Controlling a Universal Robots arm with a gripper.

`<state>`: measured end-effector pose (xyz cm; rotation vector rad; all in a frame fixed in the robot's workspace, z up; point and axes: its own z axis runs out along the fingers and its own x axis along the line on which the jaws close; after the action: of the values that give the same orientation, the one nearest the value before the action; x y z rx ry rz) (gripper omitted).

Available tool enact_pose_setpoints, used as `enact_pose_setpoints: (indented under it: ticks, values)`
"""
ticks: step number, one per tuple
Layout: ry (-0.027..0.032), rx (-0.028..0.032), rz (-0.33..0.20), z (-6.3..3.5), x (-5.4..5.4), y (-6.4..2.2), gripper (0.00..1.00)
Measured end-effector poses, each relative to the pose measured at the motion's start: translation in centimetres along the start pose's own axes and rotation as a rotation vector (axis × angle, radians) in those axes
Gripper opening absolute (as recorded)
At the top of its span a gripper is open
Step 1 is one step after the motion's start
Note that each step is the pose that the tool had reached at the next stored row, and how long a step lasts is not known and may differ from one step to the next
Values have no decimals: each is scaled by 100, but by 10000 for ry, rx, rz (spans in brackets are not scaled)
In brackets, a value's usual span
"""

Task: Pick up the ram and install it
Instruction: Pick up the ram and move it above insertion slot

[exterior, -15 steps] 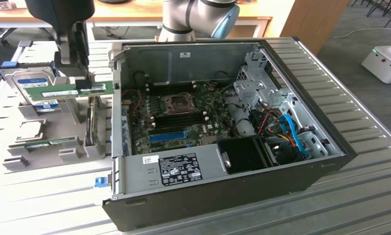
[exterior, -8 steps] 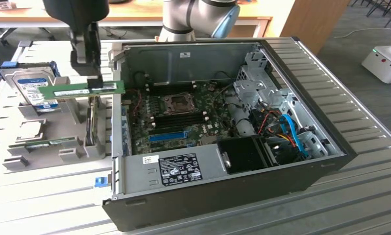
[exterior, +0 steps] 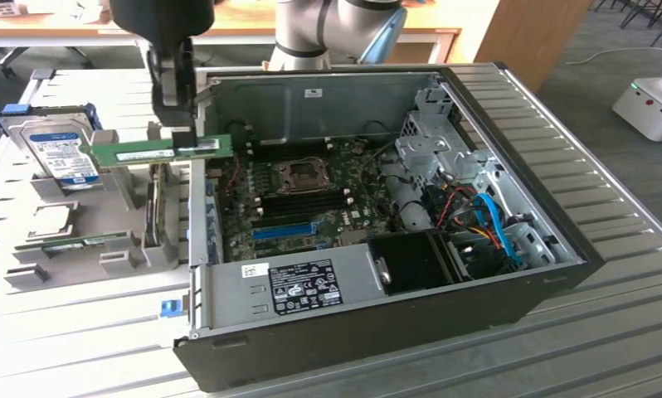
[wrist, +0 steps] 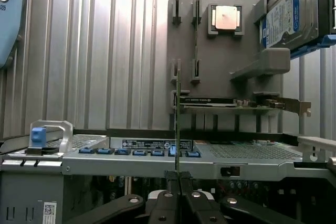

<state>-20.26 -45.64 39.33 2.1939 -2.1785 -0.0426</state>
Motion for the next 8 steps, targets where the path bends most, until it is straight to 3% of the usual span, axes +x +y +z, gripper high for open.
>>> enact_pose_setpoints:
  ticks: [8]
  values:
    - [0, 0, -1, -13, 2, -240, 12]
